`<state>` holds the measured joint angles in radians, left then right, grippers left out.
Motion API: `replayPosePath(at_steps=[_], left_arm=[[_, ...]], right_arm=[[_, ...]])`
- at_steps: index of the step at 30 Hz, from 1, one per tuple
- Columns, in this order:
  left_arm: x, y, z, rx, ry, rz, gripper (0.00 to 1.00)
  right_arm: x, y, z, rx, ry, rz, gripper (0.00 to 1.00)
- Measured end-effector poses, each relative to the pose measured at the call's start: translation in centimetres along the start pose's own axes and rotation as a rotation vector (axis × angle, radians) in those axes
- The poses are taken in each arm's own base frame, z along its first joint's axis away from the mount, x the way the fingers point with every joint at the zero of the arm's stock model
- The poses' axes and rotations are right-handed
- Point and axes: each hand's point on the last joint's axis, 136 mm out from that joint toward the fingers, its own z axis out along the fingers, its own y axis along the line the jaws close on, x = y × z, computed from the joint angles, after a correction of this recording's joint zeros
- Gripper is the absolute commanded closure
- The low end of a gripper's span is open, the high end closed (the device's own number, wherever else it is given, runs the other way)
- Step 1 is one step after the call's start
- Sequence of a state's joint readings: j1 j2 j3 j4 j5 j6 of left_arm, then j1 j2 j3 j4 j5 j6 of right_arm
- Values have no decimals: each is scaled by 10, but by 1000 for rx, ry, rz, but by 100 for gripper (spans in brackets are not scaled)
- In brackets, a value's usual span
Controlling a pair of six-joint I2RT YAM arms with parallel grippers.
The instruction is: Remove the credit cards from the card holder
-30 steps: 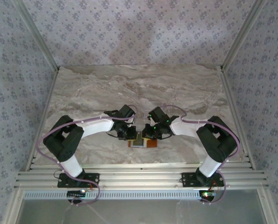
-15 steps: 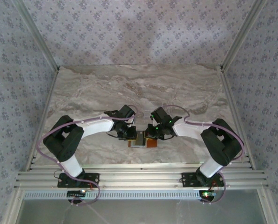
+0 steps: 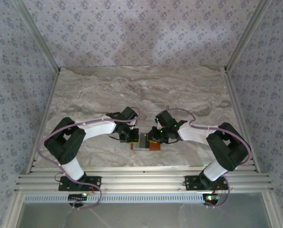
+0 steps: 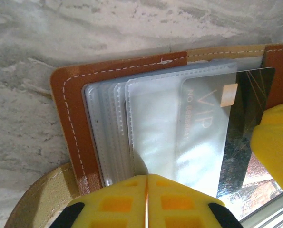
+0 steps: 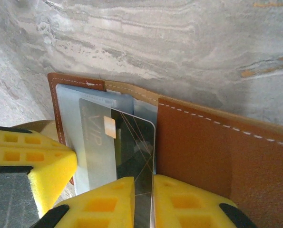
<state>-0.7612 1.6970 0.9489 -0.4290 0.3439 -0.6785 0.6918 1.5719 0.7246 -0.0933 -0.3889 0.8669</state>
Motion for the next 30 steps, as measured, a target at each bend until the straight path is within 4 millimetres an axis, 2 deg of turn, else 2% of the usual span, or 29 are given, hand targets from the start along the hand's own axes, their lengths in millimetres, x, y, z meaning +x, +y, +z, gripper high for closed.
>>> replayPosePath(at_steps=[8, 15, 20, 30], left_arm=[[0, -1, 1, 1, 7, -2, 92], [0, -1, 1, 1, 9, -3, 91], [0, 0, 1, 1, 9, -4, 91], [-1, -1, 1, -1, 12, -5, 92]], right_arm=[[2, 2, 10, -71, 20, 31, 80], [0, 7, 14, -106, 27, 38, 90], [-1, 7, 9, -103, 15, 40, 94], [-3, 3, -8, -78, -20, 36, 96]])
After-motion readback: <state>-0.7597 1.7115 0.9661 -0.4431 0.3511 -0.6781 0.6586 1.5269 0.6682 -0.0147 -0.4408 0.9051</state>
